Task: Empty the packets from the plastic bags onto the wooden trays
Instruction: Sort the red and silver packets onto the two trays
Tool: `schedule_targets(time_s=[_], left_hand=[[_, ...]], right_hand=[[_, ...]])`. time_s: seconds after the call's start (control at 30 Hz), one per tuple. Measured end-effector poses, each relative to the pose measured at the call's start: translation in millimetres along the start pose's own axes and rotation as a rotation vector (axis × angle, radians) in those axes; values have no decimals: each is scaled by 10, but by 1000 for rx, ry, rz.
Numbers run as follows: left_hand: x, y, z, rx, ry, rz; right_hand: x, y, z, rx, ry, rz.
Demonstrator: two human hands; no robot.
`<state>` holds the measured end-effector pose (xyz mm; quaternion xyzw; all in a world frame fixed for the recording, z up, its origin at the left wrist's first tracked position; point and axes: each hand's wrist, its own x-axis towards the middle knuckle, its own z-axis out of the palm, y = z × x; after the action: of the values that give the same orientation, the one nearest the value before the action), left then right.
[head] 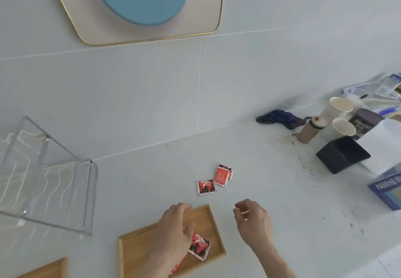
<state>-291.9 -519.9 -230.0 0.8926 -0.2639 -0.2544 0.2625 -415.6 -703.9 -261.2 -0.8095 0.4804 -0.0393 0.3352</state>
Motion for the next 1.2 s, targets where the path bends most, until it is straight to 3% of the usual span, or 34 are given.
schedule_targets(time_s=[0.3,0.57,0.7,0.93,1.1,1.2], left_hand=[[754,321,149,188,-40,1],[1240,388,382,341,-63,111],[1293,387,504,440,-73,74],[1108,272,453,131,-71,-189],[786,104,175,-163,-9,-308],[566,8,1,-280,61,-337]], right_hand=[[903,-209,99,-82,-21,-85],[1357,-357,310,-194,-78,-209],[1374,-301,390,-111,-85,-101],[1271,-284,313,70,-157,65],[947,-308,276,585,-330,386],[649,-373,263,660,-410,394]])
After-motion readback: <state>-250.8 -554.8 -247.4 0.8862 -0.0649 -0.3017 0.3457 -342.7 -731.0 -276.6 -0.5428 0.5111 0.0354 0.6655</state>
